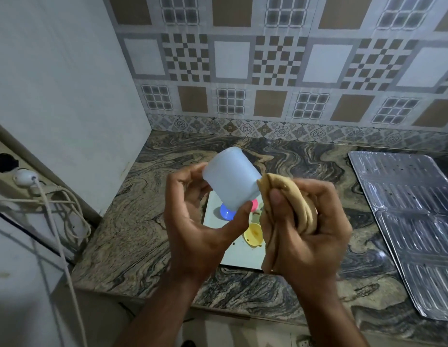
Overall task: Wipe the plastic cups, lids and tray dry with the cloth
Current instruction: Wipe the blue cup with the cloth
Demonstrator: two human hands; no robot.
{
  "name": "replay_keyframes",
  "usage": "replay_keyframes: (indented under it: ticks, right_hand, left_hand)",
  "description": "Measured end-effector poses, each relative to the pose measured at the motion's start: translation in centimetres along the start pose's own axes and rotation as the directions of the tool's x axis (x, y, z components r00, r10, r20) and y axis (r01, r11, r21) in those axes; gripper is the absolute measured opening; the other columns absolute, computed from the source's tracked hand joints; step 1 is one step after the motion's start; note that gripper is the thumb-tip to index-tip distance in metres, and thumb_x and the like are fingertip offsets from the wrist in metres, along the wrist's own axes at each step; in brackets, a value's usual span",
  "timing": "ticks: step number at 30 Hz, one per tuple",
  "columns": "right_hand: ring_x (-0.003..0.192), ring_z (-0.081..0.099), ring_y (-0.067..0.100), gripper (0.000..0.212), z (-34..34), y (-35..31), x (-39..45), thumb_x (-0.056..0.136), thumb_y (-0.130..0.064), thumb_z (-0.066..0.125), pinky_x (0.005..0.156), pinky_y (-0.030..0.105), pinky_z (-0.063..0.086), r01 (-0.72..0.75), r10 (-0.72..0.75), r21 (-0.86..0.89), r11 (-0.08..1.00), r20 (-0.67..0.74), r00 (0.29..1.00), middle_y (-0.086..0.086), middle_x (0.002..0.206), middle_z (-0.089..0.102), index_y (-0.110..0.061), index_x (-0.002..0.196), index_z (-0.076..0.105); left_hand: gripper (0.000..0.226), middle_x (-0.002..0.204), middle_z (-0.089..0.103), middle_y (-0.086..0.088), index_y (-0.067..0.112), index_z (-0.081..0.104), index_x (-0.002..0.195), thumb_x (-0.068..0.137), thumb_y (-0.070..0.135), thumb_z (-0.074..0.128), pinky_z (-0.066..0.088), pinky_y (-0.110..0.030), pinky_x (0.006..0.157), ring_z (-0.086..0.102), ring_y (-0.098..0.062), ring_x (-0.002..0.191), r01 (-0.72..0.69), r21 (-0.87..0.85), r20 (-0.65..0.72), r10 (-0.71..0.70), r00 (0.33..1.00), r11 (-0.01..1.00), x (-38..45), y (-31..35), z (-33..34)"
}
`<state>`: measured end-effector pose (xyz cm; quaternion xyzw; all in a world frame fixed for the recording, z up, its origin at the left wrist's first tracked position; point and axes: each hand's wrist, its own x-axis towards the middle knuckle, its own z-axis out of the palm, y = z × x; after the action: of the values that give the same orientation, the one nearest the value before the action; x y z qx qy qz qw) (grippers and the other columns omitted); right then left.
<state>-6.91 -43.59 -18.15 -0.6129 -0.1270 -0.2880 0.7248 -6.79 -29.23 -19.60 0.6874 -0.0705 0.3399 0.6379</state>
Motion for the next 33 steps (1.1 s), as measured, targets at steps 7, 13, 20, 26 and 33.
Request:
replay_keyframes:
  ticks: [7,13,20,26,33]
  right_hand:
    - [0.084,0.074,-0.007,0.025,-0.7,0.1,-0.6,0.088,0.003,0.075,0.070,0.010,0.056,0.064,-0.060,-0.104,0.992,0.040,0.997,-0.028,0.102,0.076,-0.010,0.106,0.064]
    - [0.081,0.075,0.000,0.016,-0.8,-1.1,0.3,0.092,-0.015,0.080,0.066,0.015,0.057,0.116,-0.102,-0.217,0.969,0.074,0.992,-0.025,0.100,0.075,-0.015,0.103,0.069]
    - [0.071,0.066,-0.002,0.010,0.2,-1.3,3.5,0.092,-0.010,0.081,0.065,0.017,0.051,-0.020,0.030,-0.143,0.990,0.070,0.997,-0.011,0.081,0.073,-0.008,0.094,0.071]
    - [0.071,0.066,-0.004,0.009,0.0,-1.1,4.1,0.096,-0.006,0.075,0.066,0.014,0.052,-0.081,0.080,0.021,0.997,0.031,0.996,-0.015,0.079,0.073,-0.002,0.098,0.067]
    - [0.069,0.068,-0.007,0.016,0.8,-2.1,-0.5,0.088,-0.012,0.075,0.062,0.009,0.052,-0.011,0.010,0.058,0.998,0.004,1.000,-0.016,0.088,0.076,-0.014,0.101,0.065]
  left_hand:
    - [0.071,0.130,0.062,-0.015,0.019,0.055,0.127,0.070,0.018,0.097,0.054,-0.063,0.100,0.063,-0.037,0.125,0.024,0.012,0.062,-0.025,0.998,1.000,0.4,-0.3,-0.2]
    - [0.070,0.122,0.060,-0.009,0.013,0.060,0.126,0.069,0.025,0.098,0.054,-0.056,0.092,0.061,-0.033,0.114,-0.151,0.233,0.100,0.130,0.986,0.961,0.8,-0.1,-0.7]
    - [0.073,0.123,0.060,-0.019,0.012,0.058,0.127,0.069,0.023,0.099,0.053,-0.062,0.094,0.063,-0.045,0.118,-0.197,0.109,0.153,0.180,0.972,0.974,1.0,0.6,-1.0]
    - [0.070,0.125,0.059,-0.010,0.020,0.050,0.122,0.067,0.023,0.093,0.056,-0.052,0.097,0.064,-0.039,0.119,-0.057,-0.054,0.074,0.061,0.995,0.997,0.8,1.4,-0.9]
    - [0.070,0.129,0.058,0.012,0.025,0.049,0.128,0.070,0.012,0.085,0.057,-0.047,0.101,0.062,-0.021,0.128,0.026,-0.172,0.065,-0.015,0.998,0.985,0.6,1.5,-0.1]
